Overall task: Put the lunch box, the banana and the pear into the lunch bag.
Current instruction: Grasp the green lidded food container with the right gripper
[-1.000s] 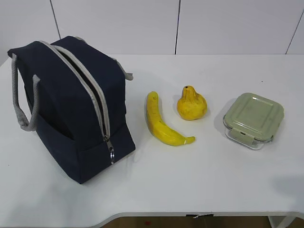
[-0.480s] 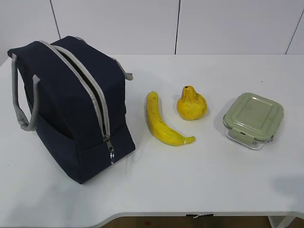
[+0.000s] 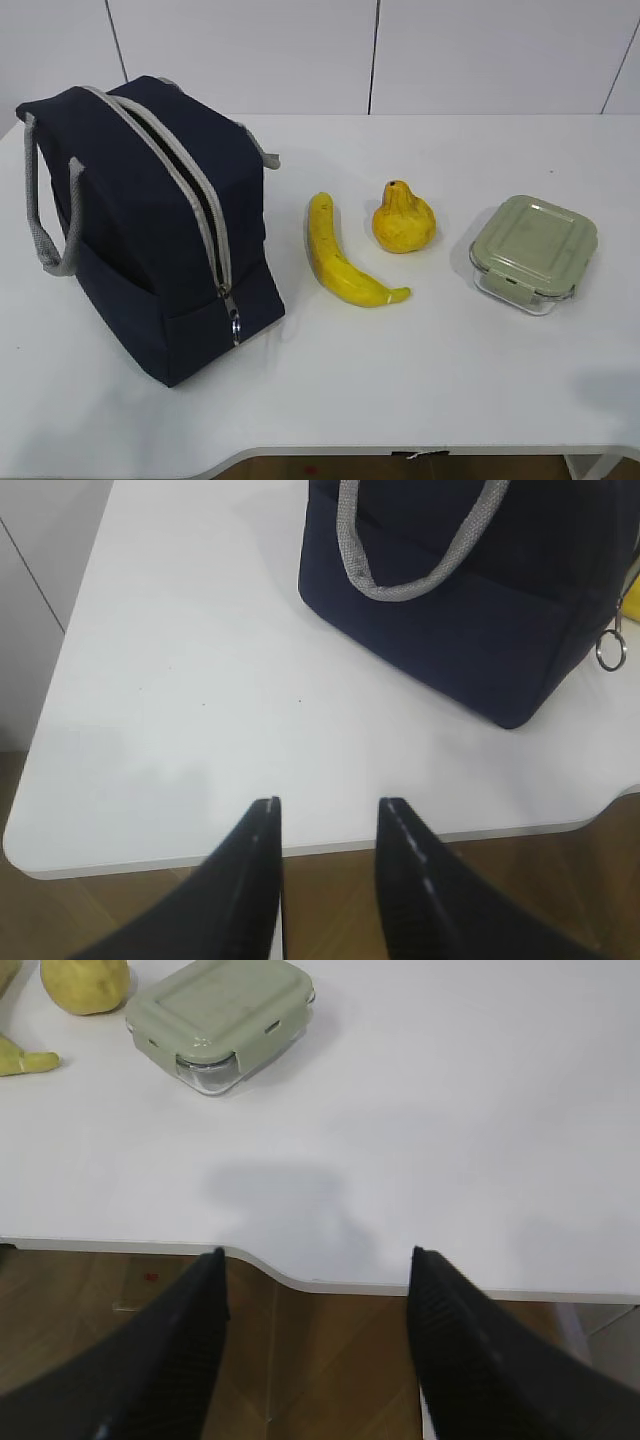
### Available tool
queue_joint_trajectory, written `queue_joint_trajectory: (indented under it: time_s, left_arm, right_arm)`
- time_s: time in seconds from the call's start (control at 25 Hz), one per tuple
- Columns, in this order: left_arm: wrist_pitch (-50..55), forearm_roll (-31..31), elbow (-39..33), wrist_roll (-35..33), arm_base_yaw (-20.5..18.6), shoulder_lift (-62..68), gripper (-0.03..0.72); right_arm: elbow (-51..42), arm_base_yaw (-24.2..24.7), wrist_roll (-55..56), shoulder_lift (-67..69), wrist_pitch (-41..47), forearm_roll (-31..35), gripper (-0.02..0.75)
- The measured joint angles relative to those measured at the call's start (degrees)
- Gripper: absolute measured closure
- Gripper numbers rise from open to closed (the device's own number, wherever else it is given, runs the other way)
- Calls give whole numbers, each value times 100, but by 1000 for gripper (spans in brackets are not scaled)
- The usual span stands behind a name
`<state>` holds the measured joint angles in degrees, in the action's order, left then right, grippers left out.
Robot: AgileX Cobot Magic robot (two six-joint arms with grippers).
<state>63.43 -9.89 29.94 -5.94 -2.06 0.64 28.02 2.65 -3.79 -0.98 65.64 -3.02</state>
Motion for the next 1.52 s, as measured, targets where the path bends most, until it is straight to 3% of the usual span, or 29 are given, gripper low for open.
queue_joint_trajectory:
  time_s: [1.04, 1.28, 1.52]
  left_arm:
    - [0, 0, 0, 0, 0, 0, 442]
    - [0, 0, 0, 0, 0, 0, 354]
    - [0, 0, 0, 0, 0, 0, 311]
  right_arm:
    - [0, 0, 0, 0, 0, -12, 275]
    - [46, 0, 0, 407, -11, -21, 162]
    - [380, 0, 21, 1405, -413, 233, 148]
